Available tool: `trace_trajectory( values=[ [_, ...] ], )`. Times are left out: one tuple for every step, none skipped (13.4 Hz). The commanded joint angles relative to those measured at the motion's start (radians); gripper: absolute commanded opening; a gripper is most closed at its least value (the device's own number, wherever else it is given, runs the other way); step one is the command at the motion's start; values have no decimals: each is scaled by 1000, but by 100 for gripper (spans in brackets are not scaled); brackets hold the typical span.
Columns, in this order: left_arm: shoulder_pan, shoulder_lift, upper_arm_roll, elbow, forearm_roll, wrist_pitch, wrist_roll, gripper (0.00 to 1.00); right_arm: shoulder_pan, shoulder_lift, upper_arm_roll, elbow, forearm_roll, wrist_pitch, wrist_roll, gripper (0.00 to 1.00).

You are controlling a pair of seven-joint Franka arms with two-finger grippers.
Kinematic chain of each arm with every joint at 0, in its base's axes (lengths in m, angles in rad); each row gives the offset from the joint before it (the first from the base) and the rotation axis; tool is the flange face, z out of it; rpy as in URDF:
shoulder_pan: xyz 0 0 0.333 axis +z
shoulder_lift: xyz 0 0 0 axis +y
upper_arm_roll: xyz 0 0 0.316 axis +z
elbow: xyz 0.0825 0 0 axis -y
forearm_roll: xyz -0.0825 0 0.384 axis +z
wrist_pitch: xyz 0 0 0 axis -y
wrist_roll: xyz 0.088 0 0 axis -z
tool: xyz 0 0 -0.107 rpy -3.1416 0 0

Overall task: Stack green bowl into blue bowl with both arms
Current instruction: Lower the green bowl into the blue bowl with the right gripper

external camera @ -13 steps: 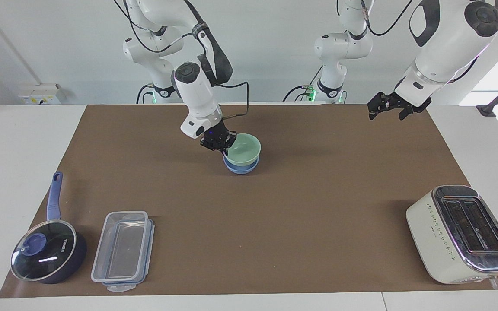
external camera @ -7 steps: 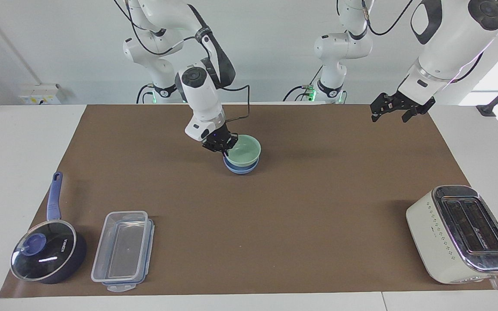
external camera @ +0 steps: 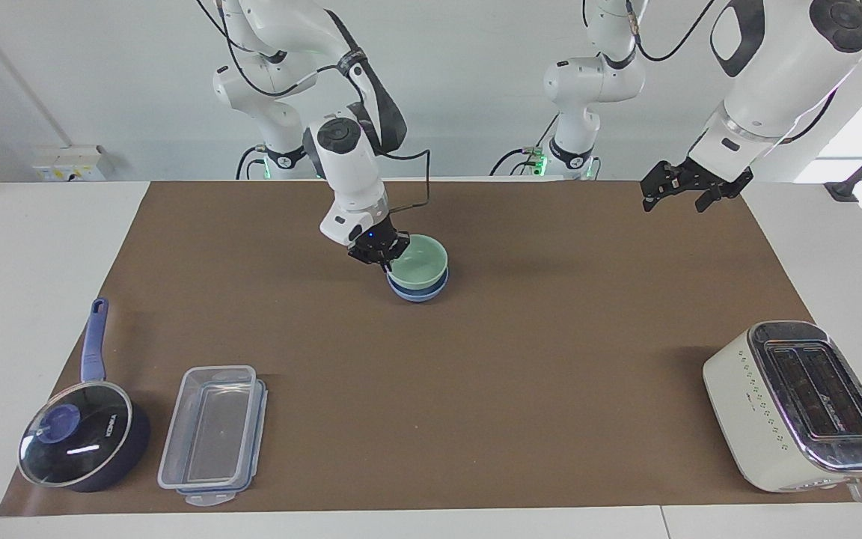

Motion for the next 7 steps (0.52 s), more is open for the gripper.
trace_trajectory(
  values=[
    [-5, 4, -2, 12, 23, 6, 0, 100, 3, -12, -2, -11, -13, 10, -3, 0],
    [-7, 4, -1, 12, 21, 6, -3, 100, 3, -12, -2, -8, -13, 9, -3, 0],
    [-10, 4, -1, 12, 23, 6, -10, 100, 3, -12, -3, -5, -13, 1, -3, 0],
    [-10, 2, -2, 14, 21, 6, -19, 100, 3, -12, -2, -2, -13, 1, -4, 18],
    [-5, 0, -4, 14, 21, 6, -19, 100, 3, -10, -2, -1, -13, 5, -3, 77],
    [6, 0, -10, 14, 21, 5, -19, 100, 5, -8, -2, 2, -13, 7, -3, 88],
    [15, -1, -15, 12, 21, 5, -17, 100, 5, -8, -2, 7, -13, 4, -3, 89]
  ],
)
